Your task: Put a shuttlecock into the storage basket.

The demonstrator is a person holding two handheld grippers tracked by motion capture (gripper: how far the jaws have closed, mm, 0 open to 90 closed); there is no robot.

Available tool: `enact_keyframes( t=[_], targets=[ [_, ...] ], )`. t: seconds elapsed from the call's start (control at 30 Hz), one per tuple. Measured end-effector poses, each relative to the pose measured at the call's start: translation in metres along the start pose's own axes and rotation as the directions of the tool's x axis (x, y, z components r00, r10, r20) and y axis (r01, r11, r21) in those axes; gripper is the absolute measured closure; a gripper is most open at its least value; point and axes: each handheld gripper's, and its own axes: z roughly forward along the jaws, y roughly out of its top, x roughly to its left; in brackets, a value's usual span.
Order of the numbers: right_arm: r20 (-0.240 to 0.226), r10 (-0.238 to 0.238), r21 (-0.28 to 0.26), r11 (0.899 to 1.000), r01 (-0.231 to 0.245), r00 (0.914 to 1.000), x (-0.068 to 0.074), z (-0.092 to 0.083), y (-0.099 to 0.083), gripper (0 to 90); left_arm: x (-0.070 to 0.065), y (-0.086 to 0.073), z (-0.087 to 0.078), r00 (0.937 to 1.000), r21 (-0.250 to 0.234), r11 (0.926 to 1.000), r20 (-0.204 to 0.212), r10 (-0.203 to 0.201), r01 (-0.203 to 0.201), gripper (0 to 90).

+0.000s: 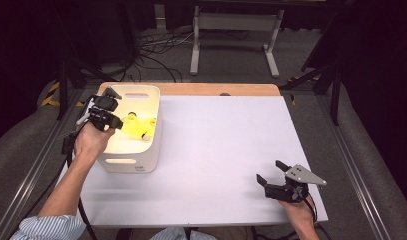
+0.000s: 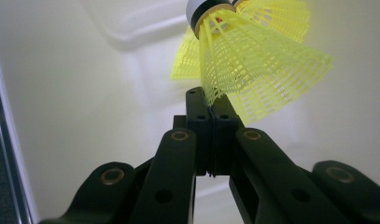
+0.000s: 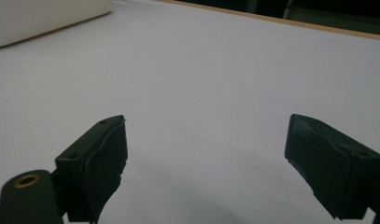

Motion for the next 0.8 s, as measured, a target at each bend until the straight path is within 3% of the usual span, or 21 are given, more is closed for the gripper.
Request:
enact_keyframes(
  t=[0.43,0.8],
  targets=[
    [-0.003,-0.002,0.002,1.000,0.002,1.0000,0.000,0.001,0.000,13.6,0.001,-0.001,0.013,1.0000,0.044,0.9990,0.007,-0.003,0.003,88.1],
    [-0.003,-0.005,0.003,1.000,0.005,1.0000,0.001,0.001,0.000,13.7,0.000,0.001,0.015,0.9998,0.046,0.9990,0.019,-0.001,0.000,87.9]
  ],
)
